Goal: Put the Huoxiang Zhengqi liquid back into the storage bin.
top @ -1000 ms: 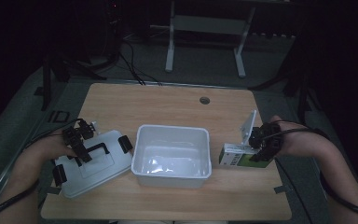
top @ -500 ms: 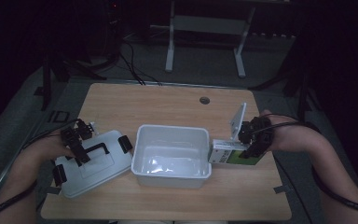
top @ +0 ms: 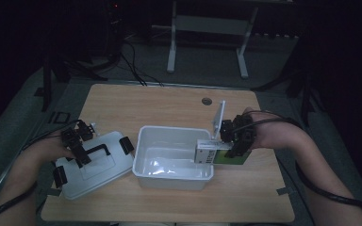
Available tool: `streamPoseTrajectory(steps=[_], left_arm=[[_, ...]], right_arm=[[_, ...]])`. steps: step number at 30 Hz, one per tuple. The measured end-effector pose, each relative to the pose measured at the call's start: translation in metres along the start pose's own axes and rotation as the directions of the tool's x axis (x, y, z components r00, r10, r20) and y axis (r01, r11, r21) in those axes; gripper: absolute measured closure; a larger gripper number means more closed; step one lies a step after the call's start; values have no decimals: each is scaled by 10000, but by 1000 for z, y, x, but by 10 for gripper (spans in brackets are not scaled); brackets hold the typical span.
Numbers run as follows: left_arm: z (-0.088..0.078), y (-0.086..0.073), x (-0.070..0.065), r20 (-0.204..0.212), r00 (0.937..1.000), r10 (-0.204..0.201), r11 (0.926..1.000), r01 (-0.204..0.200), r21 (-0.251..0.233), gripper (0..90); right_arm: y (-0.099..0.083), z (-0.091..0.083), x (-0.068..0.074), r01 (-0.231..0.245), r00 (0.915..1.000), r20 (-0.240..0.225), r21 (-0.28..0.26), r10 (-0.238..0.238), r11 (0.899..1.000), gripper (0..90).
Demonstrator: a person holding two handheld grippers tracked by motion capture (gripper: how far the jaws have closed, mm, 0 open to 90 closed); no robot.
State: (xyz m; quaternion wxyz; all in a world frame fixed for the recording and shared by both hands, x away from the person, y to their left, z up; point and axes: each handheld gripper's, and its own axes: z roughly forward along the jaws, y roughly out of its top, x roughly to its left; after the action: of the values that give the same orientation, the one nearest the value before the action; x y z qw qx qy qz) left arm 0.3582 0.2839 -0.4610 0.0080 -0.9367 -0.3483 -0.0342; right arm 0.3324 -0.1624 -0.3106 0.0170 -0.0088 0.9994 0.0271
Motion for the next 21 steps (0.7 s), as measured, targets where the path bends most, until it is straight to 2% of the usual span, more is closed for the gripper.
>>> streamPoseTrajectory(steps=[5,21], left_arm=[[1,-1,1,41,10000,-10,10000,10,1,199],[1,-3,1,51,10000,-59,10000,60,-66,199]], right_arm=[[14,2,-2,71,9999,-91,-70,-72,9999,639],[57,14,-10,145,9998,150,-534,-137,9985,639]])
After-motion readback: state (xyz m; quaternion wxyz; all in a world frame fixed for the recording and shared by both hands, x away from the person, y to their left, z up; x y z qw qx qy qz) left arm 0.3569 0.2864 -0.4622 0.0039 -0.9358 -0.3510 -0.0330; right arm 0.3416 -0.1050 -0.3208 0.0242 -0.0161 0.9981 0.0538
